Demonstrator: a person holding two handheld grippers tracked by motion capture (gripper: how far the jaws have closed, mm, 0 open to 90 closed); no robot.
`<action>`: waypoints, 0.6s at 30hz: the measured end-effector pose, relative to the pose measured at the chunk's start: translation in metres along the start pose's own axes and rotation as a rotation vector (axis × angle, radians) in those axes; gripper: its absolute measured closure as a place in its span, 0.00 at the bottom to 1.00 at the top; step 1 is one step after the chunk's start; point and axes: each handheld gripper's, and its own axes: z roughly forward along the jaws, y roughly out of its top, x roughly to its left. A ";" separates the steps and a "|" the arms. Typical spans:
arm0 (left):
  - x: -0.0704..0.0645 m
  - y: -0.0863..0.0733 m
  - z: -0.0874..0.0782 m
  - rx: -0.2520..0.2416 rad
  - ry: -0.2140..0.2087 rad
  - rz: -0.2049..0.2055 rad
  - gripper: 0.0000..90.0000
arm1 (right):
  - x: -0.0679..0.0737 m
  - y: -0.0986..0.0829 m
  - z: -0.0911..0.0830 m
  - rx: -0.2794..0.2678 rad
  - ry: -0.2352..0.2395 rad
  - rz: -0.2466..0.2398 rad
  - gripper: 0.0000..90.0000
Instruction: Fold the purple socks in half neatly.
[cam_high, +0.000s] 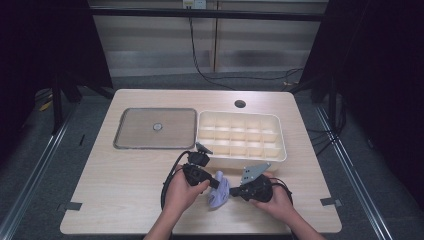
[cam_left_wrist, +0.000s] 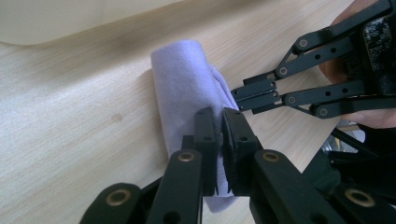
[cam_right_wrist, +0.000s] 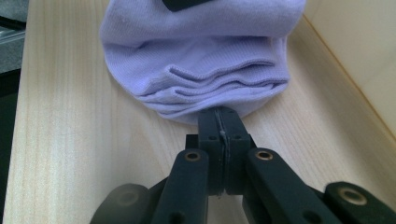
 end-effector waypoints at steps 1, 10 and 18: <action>0.000 0.000 0.000 0.002 0.000 0.005 0.94 | 0.000 0.000 0.000 0.000 0.002 0.005 0.99; -0.006 0.001 0.005 0.001 -0.004 0.010 0.94 | 0.002 0.001 0.002 -0.004 0.005 0.001 0.99; -0.010 0.002 0.011 0.014 0.000 0.030 0.94 | 0.004 0.002 0.003 -0.004 0.009 -0.004 0.99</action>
